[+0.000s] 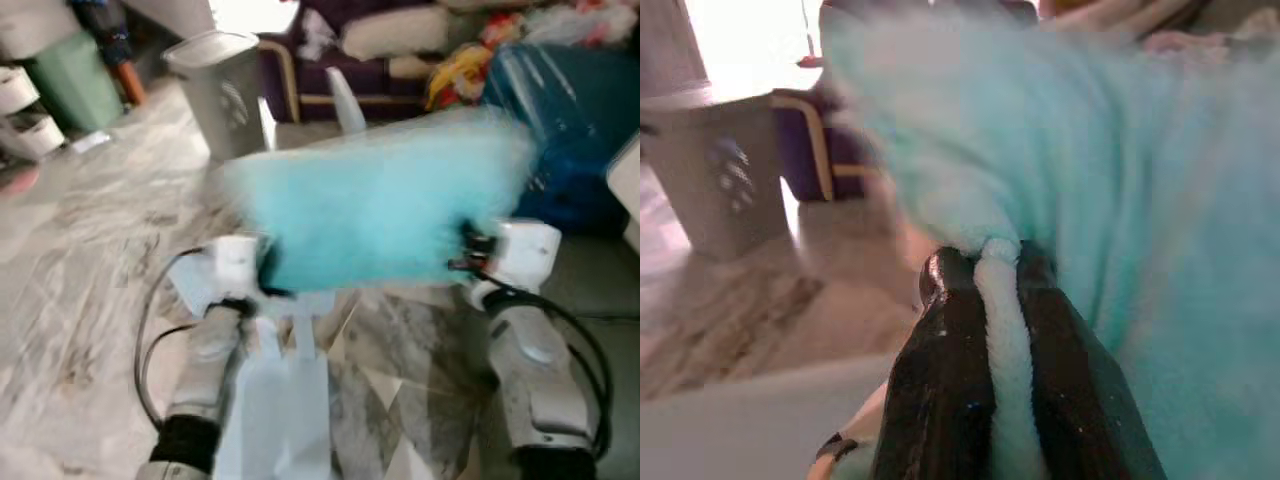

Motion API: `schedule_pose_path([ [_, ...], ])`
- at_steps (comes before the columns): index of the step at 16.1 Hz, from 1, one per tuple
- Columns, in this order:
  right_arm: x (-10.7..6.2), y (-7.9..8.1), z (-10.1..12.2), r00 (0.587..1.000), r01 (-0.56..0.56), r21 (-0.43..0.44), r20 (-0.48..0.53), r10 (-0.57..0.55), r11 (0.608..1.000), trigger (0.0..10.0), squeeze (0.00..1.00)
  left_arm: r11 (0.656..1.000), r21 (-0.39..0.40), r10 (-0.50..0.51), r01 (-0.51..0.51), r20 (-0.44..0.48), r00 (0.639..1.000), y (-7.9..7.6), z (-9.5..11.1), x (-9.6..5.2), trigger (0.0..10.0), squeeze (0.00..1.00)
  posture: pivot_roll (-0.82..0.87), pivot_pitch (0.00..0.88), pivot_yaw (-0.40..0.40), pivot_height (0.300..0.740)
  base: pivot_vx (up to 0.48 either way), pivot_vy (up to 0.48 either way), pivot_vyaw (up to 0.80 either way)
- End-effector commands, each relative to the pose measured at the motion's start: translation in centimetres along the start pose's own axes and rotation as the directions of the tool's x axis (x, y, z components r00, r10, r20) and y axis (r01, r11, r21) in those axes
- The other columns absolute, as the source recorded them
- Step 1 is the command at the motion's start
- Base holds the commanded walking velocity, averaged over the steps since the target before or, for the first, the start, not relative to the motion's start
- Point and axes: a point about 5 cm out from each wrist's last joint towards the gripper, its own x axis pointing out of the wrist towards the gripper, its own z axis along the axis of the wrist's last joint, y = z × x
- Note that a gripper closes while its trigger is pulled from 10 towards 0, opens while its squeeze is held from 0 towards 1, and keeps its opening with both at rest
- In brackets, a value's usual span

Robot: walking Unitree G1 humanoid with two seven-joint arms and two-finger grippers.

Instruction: Move the pillow to the sofa

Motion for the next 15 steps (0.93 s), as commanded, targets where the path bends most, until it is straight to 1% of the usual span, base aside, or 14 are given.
schedule_pose_path([
  [1, 0.4, 1.7, 0.7, 0.998, -0.063, 0.010, 0.029, 0.063, 0.998, 10.0, 0.00, 0.998, 0.010, 0.070, -0.070, -0.021, 0.997, 2.1, -0.5, -1.0, 10.0, 0.00, -0.14, 0.000, 0.080, 0.740, 0.000, 0.000, 0.00],
  [7, 0.4, 1.8, 0.6, 0.997, -0.073, 0.012, 0.021, 0.073, 0.997, 10.0, 0.00, 0.996, 0.007, 0.088, -0.087, -0.051, 0.995, 2.2, -0.9, -1.2, 10.0, 0.00, -0.14, 0.000, 0.075, 0.740, 0.000, 0.000, 0.00],
  [11, 0.3, 1.8, 0.5, 0.997, -0.081, 0.022, 0.007, 0.081, 0.997, 10.0, 0.00, 0.994, -0.048, 0.095, -0.100, -0.090, 0.991, 2.0, -1.3, -1.2, 10.0, 0.00, -0.15, 0.000, 0.067, 0.740, 0.000, 0.000, 0.00],
  [15, 0.1, 1.7, 0.4, 0.996, -0.086, 0.018, -0.006, 0.086, 0.996, 10.0, 0.00, 0.994, -0.050, 0.090, -0.096, -0.106, 0.990, 1.8, -1.5, -1.4, 10.0, 0.00, -0.15, 0.000, 0.060, 0.740, 0.000, 0.000, 0.00],
])
